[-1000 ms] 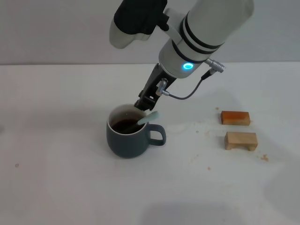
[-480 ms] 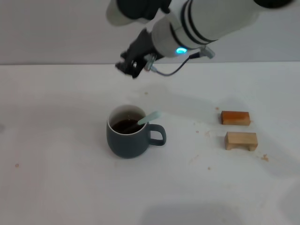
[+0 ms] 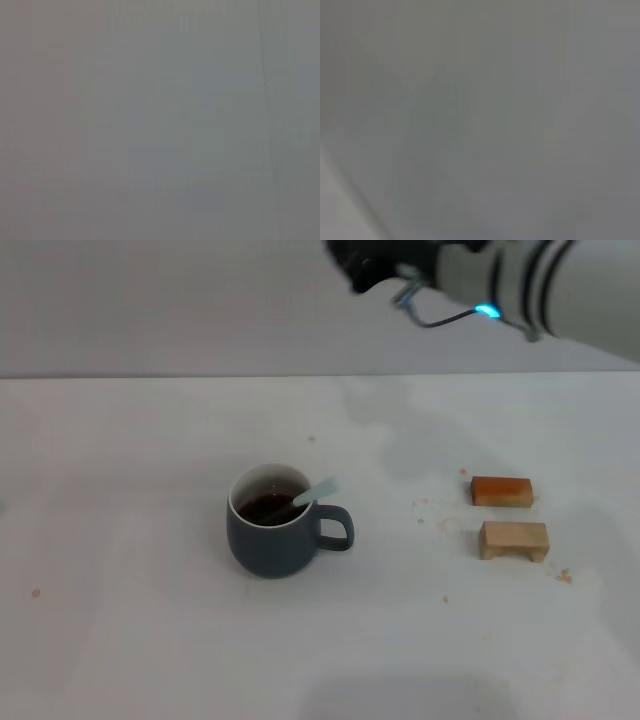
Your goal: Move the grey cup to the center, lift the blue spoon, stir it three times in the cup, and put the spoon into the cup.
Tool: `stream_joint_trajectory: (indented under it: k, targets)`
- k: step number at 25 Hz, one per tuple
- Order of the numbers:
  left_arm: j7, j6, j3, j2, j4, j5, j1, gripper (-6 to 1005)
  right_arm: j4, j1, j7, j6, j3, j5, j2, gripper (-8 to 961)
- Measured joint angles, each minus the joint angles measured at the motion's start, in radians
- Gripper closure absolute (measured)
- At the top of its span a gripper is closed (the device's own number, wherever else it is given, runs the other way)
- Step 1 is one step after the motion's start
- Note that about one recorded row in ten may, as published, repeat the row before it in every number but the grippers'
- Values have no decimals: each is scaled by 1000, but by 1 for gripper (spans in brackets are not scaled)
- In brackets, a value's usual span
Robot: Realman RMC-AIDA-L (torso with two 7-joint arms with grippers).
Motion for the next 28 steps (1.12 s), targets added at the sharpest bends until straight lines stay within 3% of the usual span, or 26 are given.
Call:
stream_joint_trajectory:
  k: [1, 2, 5, 6, 7, 9, 10, 11, 12, 13, 14, 18, 21, 28]
  targets:
    - [0, -3, -7, 1, 0, 0, -6, 1001, 40, -79, -1, -83, -9, 1, 0, 734]
    - [0, -3, -7, 1, 0, 0, -6, 1001, 40, -79, -1, -83, -9, 1, 0, 734]
    - [0, -4, -15, 2, 1, -1, -12, 1001, 82, -188, -2, -203, -38, 0, -1, 734]
    - [0, -4, -21, 2, 1, 0, -16, 1001, 102, -260, -2, -293, -61, -1, -1, 734]
    - [0, -4, -21, 2, 1, 0, -16, 1001, 102, -260, -2, -293, -61, -1, -1, 733]
    - [0, -6, -25, 2, 1, 0, -21, 1001, 109, -334, -2, -409, -88, -1, -1, 733]
    - [0, -8, -26, 2, 1, 0, -23, 1001, 106, -369, -2, -464, -103, -1, -1, 733]
    - [-1, -14, -27, 3, 1, -1, -29, 1001, 89, -449, 0, -603, -128, 0, -1, 733]
    - [-1, -14, -27, 3, 1, -1, -29, 1001, 89, -449, 0, -603, -128, 0, -1, 733]
    - [-1, -19, -33, 2, 1, -1, -35, 1001, 68, -510, 11, -708, -136, 4, -1, 733]
    - [-1, -19, -33, 2, 1, -1, -35, 1001, 68, -510, 11, -708, -136, 4, -1, 733]
    - [0, -22, -66, 2, -3, -2, -37, 1001, 8, -655, 117, -896, -82, 8, 0, 733]
    - [-1, -29, -91, 4, -1, -1, -44, 1001, -64, -713, 165, -987, -9, 19, 2, 735]
    - [7, -46, -179, 7, -7, 3, -68, 1001, -264, -725, 178, -1143, 159, 129, 2, 738]
